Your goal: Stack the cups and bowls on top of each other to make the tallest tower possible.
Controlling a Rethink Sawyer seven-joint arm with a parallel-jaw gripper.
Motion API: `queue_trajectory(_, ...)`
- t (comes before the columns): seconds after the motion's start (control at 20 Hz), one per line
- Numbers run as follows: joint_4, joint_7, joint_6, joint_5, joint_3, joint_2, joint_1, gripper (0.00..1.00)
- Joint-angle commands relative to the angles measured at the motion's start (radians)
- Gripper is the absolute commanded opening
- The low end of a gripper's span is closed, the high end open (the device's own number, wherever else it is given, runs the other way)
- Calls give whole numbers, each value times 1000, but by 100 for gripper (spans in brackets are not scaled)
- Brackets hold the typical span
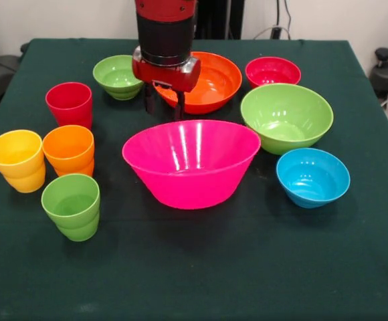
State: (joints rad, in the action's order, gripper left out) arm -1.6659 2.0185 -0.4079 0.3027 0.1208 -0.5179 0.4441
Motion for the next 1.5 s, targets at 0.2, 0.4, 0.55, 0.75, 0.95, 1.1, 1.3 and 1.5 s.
queue_trajectory(0.2, -5, -57, -169, 20, 88, -94, -66, 100)
queue_trajectory(0.4, -21, -39, -176, 12, 85, -116, -74, 100)
queue_trajectory(0.55, -31, -24, -171, 11, 76, -130, -81, 100)
queue_trajectory(0.75, -41, -37, -170, 14, 79, -139, -69, 100)
queue_trajectory(0.95, -27, -80, -180, 21, 94, -136, -37, 100)
queue_trajectory(1.1, 0, -102, -185, 28, 103, -117, -21, 100)
queue_trajectory(1.3, 49, -117, -195, 33, 114, -80, -12, 100)
queue_trajectory(1.5, 80, -126, -204, 41, 118, -60, -15, 100)
